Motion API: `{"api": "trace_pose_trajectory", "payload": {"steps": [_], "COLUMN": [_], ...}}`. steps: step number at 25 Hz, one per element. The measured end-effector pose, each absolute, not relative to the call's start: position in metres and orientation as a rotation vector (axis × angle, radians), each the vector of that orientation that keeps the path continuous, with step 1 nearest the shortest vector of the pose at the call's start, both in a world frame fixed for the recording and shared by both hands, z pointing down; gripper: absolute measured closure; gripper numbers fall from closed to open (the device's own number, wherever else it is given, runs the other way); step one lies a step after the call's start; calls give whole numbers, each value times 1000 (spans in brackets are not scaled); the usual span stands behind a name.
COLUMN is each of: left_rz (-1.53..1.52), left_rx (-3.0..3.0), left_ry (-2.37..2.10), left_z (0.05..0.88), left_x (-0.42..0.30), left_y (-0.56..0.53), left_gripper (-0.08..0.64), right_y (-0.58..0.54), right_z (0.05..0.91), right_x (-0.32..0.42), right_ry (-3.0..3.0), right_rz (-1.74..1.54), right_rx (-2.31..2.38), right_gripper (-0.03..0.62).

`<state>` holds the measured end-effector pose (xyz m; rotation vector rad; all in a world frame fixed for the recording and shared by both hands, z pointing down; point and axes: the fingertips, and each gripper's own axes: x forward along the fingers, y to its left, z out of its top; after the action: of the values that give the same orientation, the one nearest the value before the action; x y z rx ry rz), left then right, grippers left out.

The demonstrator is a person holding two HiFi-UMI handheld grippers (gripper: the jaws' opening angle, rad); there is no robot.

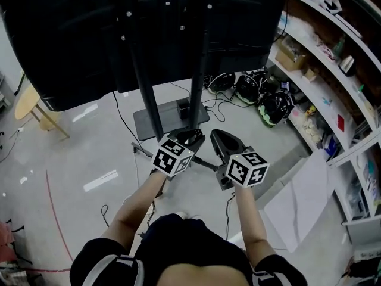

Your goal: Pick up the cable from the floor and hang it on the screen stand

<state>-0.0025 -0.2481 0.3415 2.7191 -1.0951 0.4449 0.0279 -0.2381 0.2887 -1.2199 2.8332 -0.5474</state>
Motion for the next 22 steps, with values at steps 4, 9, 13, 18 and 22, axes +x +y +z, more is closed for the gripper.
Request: {"api": "trace_pose_trajectory", "payload": {"steps": [4,9,13,18,22], "left_rz": [438,347,316,304,334], "left_rx": [2740,2760,2792,2831,2874], "left_ry": [-1146,-1181,-1196,-1214,-1198], "left_z": [324,283,251,214,190], "left_x": [-13,-29,-47,-72,-96], "left_y": [-264,-276,-280,-286,-293], "left_gripper": [439,439,439,439,439], "right_y": [-247,-258,-270,-281,-284], "right_z": [271,245,220,189,168], "right_x": [20,2,-16,-51,-76], "right_ry": [2866,2933,2931,2929,2907], "right_rz": [-476,-363,-300,-246,-205], "right_rx": [-1194,-1158,-1149,-1097,-1079], "right_gripper": [568,568,568,568,568]}}
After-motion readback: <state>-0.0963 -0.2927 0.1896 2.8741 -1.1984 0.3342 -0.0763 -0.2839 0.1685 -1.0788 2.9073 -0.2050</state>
